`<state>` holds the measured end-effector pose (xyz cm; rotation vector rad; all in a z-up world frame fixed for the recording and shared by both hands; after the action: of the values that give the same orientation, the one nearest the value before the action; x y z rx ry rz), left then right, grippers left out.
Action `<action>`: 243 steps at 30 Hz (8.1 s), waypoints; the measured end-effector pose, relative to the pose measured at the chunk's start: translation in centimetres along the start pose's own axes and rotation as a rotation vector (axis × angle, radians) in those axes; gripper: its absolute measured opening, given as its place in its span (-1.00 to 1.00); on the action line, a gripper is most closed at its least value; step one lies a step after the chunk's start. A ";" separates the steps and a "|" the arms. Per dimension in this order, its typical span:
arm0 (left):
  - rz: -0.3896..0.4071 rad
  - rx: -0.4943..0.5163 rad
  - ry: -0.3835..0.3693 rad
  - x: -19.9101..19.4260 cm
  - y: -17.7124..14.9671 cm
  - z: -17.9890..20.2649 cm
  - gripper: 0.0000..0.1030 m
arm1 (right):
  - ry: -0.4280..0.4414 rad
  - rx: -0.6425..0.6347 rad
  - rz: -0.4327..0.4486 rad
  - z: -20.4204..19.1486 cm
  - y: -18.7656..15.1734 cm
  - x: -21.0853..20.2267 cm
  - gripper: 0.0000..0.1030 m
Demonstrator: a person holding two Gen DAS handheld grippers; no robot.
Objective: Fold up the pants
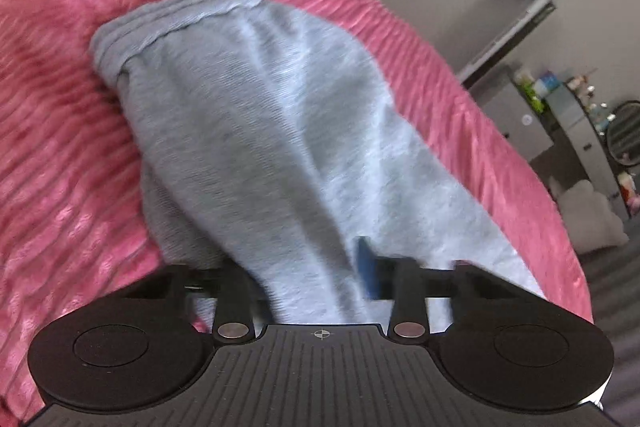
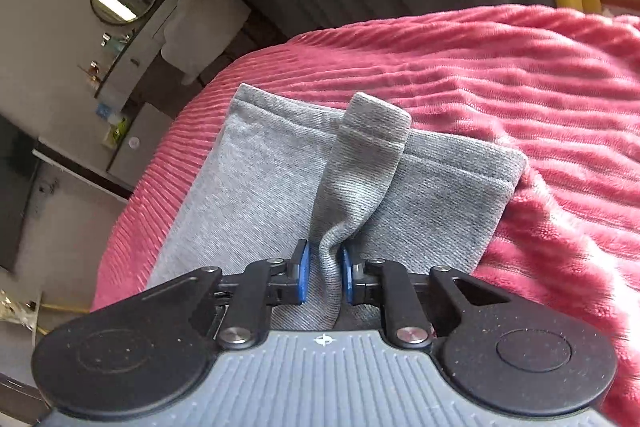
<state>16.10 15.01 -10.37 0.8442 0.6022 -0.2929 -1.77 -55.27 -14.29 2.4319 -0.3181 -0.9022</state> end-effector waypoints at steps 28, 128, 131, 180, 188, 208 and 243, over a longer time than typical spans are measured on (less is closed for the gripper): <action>0.319 0.340 0.083 -10.6 6.6 1.8 0.90 | -0.054 -0.360 0.219 -7.6 2.1 -6.6 -0.65; 0.000 0.511 0.045 -1.4 -12.4 9.9 0.95 | 0.032 0.026 0.055 2.6 -0.3 -4.7 0.89; 0.001 0.509 0.046 -1.2 -12.4 9.8 0.95 | 0.043 0.052 0.047 2.3 0.7 -4.5 0.79; -0.046 0.351 -0.142 -5.2 -10.7 9.7 0.97 | 0.093 -0.194 0.129 -8.1 3.9 -4.6 -0.80; 0.042 0.287 -0.153 -9.0 -6.3 6.9 0.97 | 0.582 -0.843 0.037 -30.0 -13.1 -11.6 -0.80; -0.099 0.197 -0.271 -6.4 -7.2 6.5 0.97 | 0.677 -0.410 -0.366 -24.7 -24.1 -12.5 -0.06; -0.166 0.557 -0.207 -2.3 -15.3 12.4 0.40 | 0.227 -0.091 -0.174 -11.9 -16.5 -11.2 -0.40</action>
<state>11.82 -4.22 -11.99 1.2807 0.3974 -0.7115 -1.75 -32.55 -9.66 2.4734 0.0164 -0.6854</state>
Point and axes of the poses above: each gripper's, at about its wrist camera, not at the fingertips, and x roughly the way its jaws point, z to its right, y to its top, the point moved 9 cm from there along x, roughly the way its jaws point, and after that the axes turned 12 degrees about z, right-handed, at the moved point
